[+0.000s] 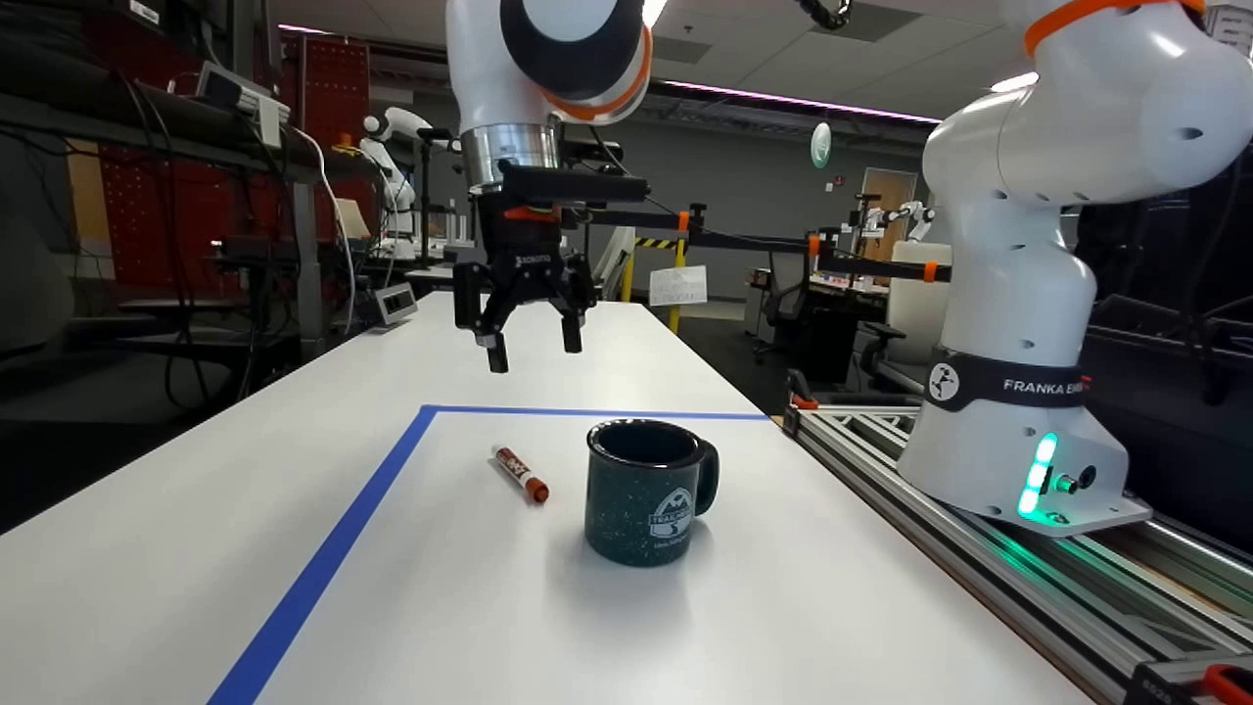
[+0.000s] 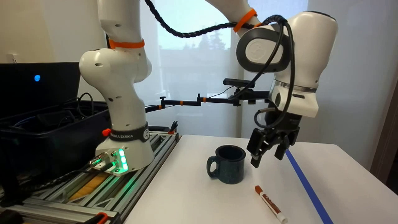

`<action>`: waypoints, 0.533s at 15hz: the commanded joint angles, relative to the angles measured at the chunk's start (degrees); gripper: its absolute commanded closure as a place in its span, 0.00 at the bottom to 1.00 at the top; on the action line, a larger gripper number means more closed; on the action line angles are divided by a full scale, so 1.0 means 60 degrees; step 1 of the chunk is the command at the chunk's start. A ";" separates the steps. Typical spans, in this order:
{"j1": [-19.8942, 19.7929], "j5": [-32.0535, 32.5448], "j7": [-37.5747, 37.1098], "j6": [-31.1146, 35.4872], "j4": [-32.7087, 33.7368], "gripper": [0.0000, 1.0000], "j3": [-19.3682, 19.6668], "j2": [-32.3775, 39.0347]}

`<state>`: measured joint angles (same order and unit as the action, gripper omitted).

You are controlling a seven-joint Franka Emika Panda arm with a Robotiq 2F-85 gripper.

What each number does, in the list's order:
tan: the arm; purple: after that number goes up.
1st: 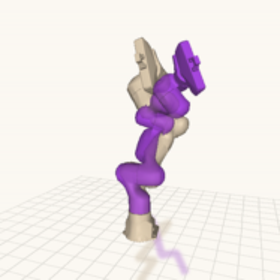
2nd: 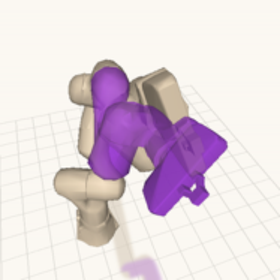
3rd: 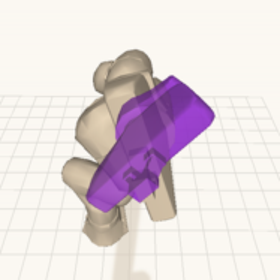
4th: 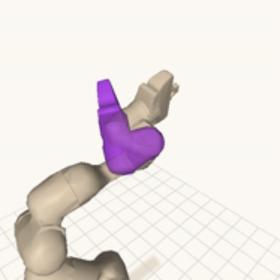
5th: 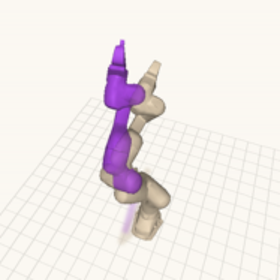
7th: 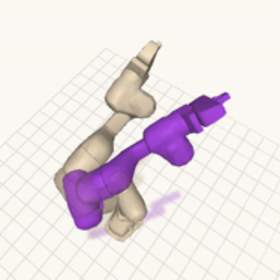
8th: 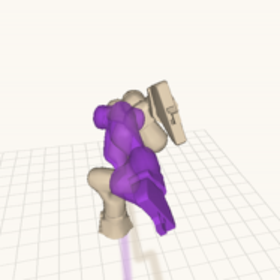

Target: Remove the marker from the mug

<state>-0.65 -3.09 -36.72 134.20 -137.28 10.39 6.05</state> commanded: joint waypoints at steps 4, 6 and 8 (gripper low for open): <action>-0.0237 0.0044 0.0130 0.0124 -0.0228 0.00 -0.0283 -0.0336; -0.0237 0.0048 0.0145 0.0148 -0.0248 0.00 -0.0282 -0.0335; -0.0237 0.0050 0.0151 0.0161 -0.0251 0.00 -0.0282 -0.0335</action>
